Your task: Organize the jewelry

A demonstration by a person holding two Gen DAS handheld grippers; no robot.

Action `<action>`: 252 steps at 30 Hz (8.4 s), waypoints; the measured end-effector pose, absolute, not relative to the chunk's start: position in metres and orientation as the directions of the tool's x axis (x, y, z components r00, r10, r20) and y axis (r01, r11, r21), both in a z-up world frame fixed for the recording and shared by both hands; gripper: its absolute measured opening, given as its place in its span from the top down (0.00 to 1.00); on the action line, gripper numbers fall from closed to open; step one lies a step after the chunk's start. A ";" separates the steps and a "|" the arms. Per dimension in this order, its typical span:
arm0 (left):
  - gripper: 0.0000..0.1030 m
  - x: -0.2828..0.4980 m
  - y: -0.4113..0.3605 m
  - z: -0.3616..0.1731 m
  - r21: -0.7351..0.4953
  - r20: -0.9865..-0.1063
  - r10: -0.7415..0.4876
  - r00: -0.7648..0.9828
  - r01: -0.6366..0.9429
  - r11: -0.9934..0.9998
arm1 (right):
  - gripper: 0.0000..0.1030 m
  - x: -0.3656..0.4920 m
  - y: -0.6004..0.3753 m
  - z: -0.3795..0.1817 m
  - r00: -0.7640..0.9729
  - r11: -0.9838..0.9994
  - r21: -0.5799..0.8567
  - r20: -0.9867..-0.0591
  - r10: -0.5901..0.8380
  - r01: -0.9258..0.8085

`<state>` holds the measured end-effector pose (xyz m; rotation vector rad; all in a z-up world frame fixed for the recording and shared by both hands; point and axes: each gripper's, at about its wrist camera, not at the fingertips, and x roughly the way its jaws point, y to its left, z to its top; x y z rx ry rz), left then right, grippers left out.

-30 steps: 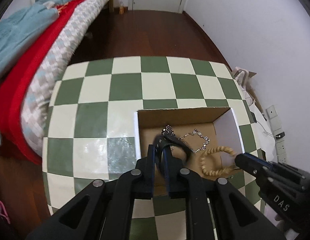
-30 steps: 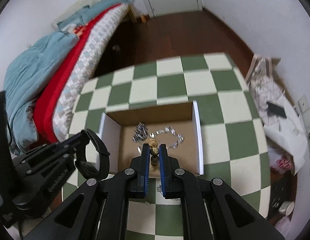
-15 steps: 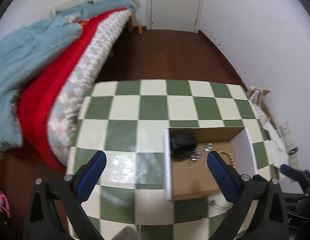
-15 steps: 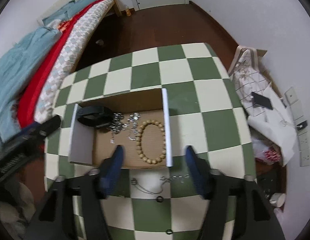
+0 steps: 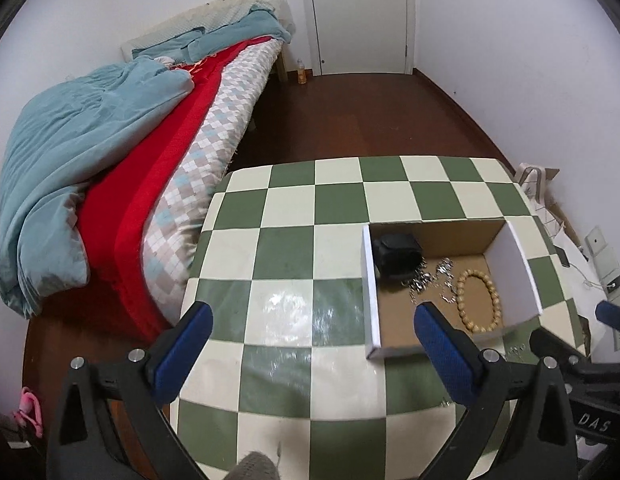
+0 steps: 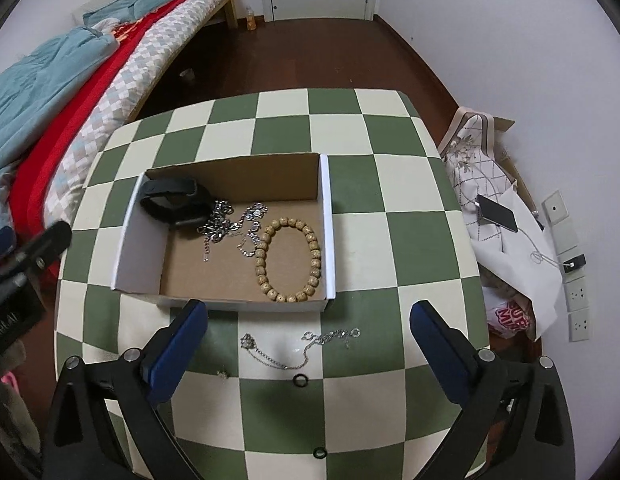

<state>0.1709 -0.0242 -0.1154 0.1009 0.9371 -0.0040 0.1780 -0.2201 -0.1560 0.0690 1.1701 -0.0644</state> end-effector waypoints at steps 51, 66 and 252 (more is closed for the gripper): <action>0.00 0.077 -0.041 -0.185 0.261 -0.802 0.223 0.554 -0.011 0.965 | 0.87 0.018 -0.210 -0.257 0.481 0.995 -0.034 -0.873 -0.073 0.090; 0.38 0.116 -0.129 -0.237 0.126 -0.896 0.020 0.444 0.211 0.969 | 0.87 0.034 -0.291 -0.241 0.495 0.954 0.107 -0.867 -0.049 0.282; 0.92 0.095 -0.056 -0.122 0.006 -0.794 -0.102 0.599 0.177 0.984 | 0.87 0.096 -0.223 -0.196 0.577 0.988 0.143 -0.813 0.084 0.057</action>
